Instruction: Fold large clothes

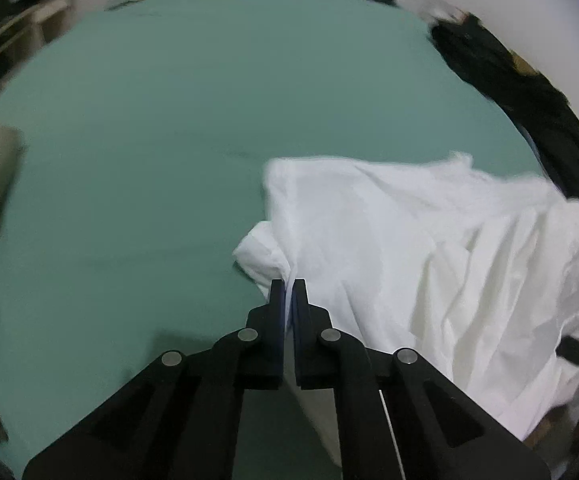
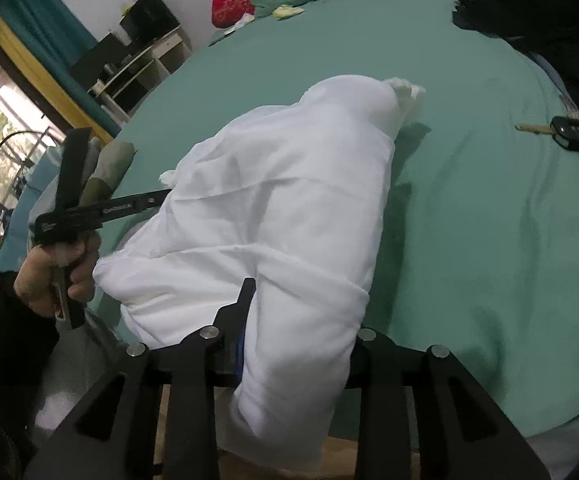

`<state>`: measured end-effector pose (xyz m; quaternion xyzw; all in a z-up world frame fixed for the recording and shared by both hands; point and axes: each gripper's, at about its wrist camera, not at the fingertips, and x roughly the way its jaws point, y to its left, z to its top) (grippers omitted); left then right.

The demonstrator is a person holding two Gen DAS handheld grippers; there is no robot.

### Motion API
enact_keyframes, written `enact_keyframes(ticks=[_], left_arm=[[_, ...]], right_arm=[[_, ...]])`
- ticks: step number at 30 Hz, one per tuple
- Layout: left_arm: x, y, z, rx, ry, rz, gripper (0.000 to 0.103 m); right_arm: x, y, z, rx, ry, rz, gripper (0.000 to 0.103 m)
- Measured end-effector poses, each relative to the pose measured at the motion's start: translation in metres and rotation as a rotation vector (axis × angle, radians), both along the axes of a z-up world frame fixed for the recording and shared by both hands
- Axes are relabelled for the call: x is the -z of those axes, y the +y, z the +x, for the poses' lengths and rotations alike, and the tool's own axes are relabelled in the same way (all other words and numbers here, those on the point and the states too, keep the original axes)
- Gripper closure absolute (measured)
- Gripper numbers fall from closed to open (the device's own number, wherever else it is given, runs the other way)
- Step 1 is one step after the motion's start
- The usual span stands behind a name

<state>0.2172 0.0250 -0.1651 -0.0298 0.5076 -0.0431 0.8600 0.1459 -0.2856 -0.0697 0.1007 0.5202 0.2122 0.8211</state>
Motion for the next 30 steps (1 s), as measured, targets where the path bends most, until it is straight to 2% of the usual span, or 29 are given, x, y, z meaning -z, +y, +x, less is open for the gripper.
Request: enact_keyframes(ticks=[2,5,6,8,9,10,12,14,16,18,19,23,27,30], left_arm=[[-0.009,0.012,-0.014,-0.071,-0.037,-0.003,0.1],[-0.015,0.028,-0.033,-0.121,-0.052,-0.056,0.098],[-0.015,0.03,-0.037,-0.129,-0.042,-0.049,0.096],[-0.016,0.034,-0.042,-0.141,-0.013,-0.059,0.072],[-0.019,0.035,-0.047,-0.141,-0.002,-0.085,0.044],[-0.023,0.035,-0.052,-0.144,-0.009,-0.101,0.04],[-0.036,0.027,-0.059,-0.119,-0.044,-0.103,0.04],[-0.043,0.009,-0.06,-0.052,-0.051,-0.095,0.04],[-0.044,-0.011,-0.054,0.03,-0.035,-0.092,0.04],[-0.032,-0.028,-0.047,0.092,0.03,-0.109,0.04],[-0.022,-0.033,-0.047,0.091,0.071,-0.107,0.04],[0.004,-0.036,-0.062,0.051,0.124,-0.055,0.039],[0.005,-0.038,-0.084,0.055,0.097,0.002,0.039],[-0.003,-0.033,-0.078,0.037,0.101,-0.033,0.039]], right_arm=[[0.001,-0.001,0.0,0.003,-0.015,-0.008,0.066],[0.004,0.0,0.005,-0.003,-0.014,-0.002,0.051],[0.005,0.0,0.006,-0.001,-0.007,-0.003,0.043],[0.003,-0.004,0.006,0.023,-0.007,-0.006,0.036],[0.0,-0.008,0.005,0.034,-0.014,-0.009,0.034],[-0.003,-0.01,0.004,0.049,-0.025,-0.015,0.032],[-0.013,-0.019,0.003,0.078,-0.058,-0.014,0.027],[-0.022,-0.03,0.004,0.112,-0.091,-0.009,0.025],[-0.024,-0.039,0.008,0.137,-0.104,-0.008,0.024],[-0.021,-0.051,0.009,0.168,-0.097,-0.017,0.024],[-0.015,-0.056,0.011,0.179,-0.083,-0.027,0.024],[0.006,-0.064,0.01,0.177,-0.031,-0.088,0.024],[0.0,-0.055,0.008,0.148,-0.07,-0.142,0.022],[-0.002,-0.052,0.009,0.135,-0.079,-0.153,0.022]])
